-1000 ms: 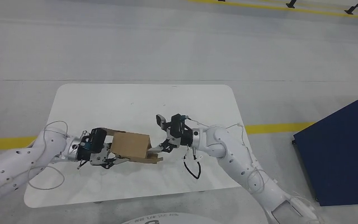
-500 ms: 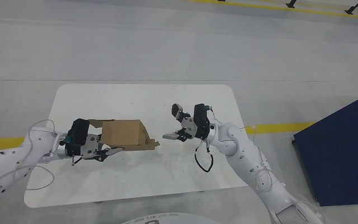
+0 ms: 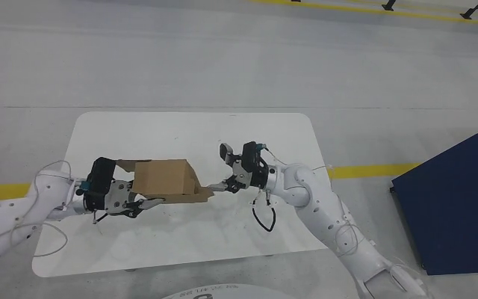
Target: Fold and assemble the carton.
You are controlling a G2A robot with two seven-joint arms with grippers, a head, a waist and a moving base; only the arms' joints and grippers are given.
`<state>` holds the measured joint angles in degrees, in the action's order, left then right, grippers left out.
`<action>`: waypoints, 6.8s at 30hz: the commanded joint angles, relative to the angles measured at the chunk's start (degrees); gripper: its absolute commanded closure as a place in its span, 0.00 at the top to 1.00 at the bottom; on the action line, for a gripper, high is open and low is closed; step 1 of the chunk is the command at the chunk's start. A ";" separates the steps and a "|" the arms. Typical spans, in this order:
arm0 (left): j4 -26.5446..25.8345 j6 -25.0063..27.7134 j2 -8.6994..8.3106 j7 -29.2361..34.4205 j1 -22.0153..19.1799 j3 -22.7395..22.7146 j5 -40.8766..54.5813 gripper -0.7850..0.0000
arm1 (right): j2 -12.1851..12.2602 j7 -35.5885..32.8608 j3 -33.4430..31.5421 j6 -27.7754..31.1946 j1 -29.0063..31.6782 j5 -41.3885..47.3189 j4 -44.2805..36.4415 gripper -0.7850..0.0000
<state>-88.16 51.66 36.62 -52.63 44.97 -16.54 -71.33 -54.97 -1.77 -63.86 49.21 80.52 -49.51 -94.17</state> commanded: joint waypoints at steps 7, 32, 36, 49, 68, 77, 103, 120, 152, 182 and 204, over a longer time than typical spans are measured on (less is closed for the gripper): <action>1.35 0.50 1.09 0.50 -0.53 0.86 -0.22 0.00 | 0.00 0.11 -0.35 2.29 0.36 0.04 -0.19 1.00; 2.73 0.56 2.85 0.56 -1.15 2.12 -1.07 0.00 | -1.31 -2.71 3.43 2.69 -2.84 1.45 1.69 1.00; 2.63 0.02 2.65 0.01 -1.14 2.02 -0.56 0.00 | -0.99 -1.50 1.60 3.84 -1.91 1.83 1.76 1.00; 4.69 -0.06 1.71 -0.05 -1.30 1.67 0.16 0.00 | -0.37 -0.38 -2.24 6.44 -0.15 3.95 2.13 1.00; 2.82 6.34 2.80 7.78 0.85 6.80 31.92 0.00 | -0.34 2.45 -5.42 -0.27 1.69 2.67 1.48 1.00; 2.82 6.34 2.80 7.78 0.85 6.80 31.92 0.00 | -0.45 4.38 -5.95 -1.98 2.45 3.46 0.82 1.00; 3.83 6.34 4.95 20.60 5.20 2.03 38.76 0.00 | -1.33 -1.10 -3.20 -3.48 1.37 4.56 -0.39 1.00; 3.43 6.34 6.27 27.48 8.17 -2.24 42.68 0.00 | -2.36 -3.51 0.49 -5.90 -0.04 0.98 -0.91 1.00; 2.83 6.34 7.51 41.49 6.54 -0.62 53.73 0.00 | -1.81 -8.90 -5.70 -1.47 -1.99 17.05 4.56 1.00; 2.93 6.34 8.11 41.54 7.15 -1.10 53.28 0.00 | -2.67 -8.23 -2.06 -2.23 -0.86 4.87 0.93 1.00; 3.15 6.34 7.69 37.23 7.29 -1.43 55.89 0.00 | -1.35 -0.46 -12.50 7.36 4.09 11.38 2.58 1.00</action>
<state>-85.05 58.00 44.33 -15.35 52.29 -18.01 -15.46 -56.37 -1.92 -76.28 55.92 84.31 -37.40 -91.15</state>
